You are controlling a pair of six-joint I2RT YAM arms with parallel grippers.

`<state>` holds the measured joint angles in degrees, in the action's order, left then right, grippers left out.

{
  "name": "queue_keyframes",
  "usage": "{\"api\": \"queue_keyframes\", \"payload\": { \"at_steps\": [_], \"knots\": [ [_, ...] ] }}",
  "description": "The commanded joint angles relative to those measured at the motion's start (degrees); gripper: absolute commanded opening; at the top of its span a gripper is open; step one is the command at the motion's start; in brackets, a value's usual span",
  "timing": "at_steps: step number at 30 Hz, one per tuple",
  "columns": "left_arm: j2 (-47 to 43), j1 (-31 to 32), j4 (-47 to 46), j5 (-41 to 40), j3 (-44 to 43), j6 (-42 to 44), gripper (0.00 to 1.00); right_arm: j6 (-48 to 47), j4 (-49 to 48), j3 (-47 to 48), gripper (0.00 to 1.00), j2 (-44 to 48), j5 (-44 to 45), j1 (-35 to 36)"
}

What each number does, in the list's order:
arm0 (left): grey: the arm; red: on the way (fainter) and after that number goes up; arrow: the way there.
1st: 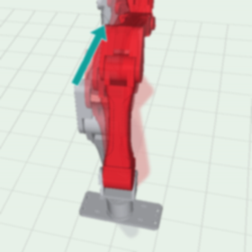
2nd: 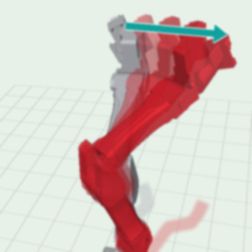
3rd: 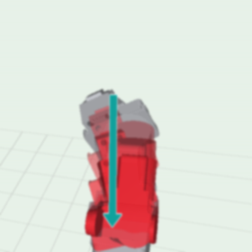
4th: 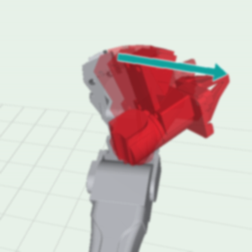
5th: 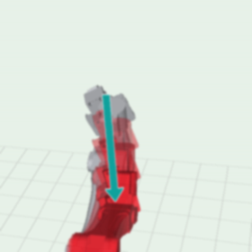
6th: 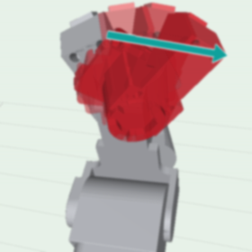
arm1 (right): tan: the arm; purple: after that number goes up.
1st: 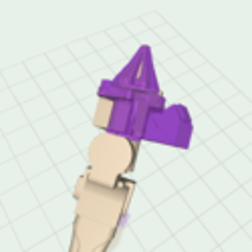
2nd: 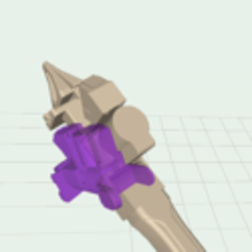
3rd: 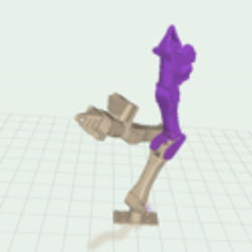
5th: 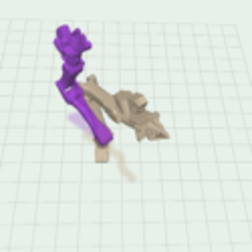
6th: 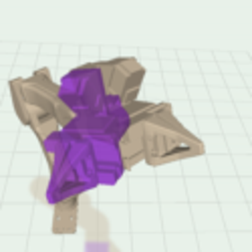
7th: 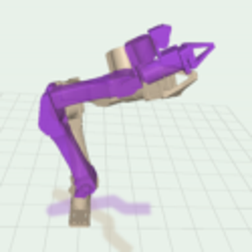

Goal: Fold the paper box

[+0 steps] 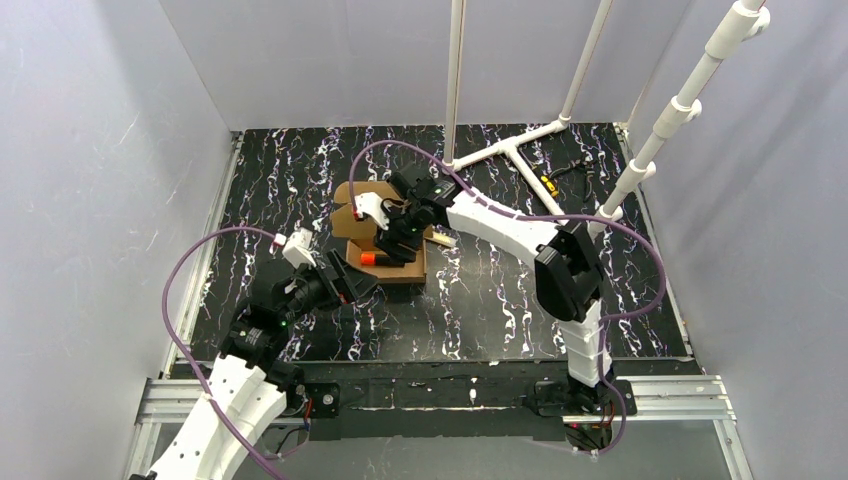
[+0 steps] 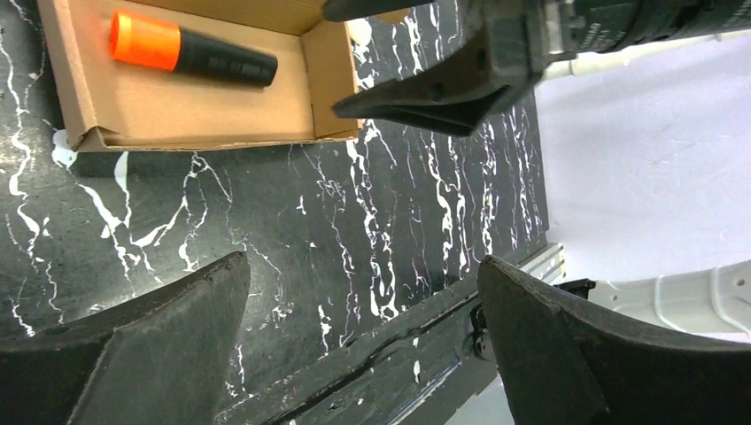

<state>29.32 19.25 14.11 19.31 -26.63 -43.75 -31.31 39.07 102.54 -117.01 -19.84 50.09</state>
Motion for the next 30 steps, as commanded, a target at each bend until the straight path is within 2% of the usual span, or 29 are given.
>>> {"api": "queue_keyframes", "payload": {
  "at_steps": [1, 6, 10, 14, 17, 24, 30],
  "knots": [
    [-0.31, 0.18, 1.47, -2.10, 1.28, 0.91, 0.99, -3.15, 3.17, -1.88, 0.68, 8.23, -1.47, -1.24],
    [2.20, 0.20, -3.41, -0.51, 2.65, -0.79, 1.00, -7.28, 3.18, -11.95, 0.69, 18.26, -10.12, -8.44],
    [2.91, 0.18, -6.01, 0.31, 3.95, -1.78, 0.99, -4.42, -7.53, -26.43, 0.72, 25.33, -13.82, -18.47],
    [3.92, 0.21, -8.94, 0.74, 5.09, -3.33, 0.99, -4.86, -19.65, -36.27, 0.78, 24.50, -12.09, -23.13],
    [5.14, 0.18, -7.57, 0.61, 3.51, -2.55, 1.00, -6.32, -22.72, -35.36, 0.79, 19.66, -11.85, -23.45],
    [4.70, 0.18, 8.79, -8.50, -4.35, 6.86, 0.99, -3.67, -30.27, -30.65, 0.78, 9.86, -14.16, -23.37],
    [4.36, 0.18, 8.38, -9.37, -4.42, 6.76, 0.99, 0.56, -37.07, -30.59, 0.74, 5.82, -15.07, -23.01]
  ]
}}
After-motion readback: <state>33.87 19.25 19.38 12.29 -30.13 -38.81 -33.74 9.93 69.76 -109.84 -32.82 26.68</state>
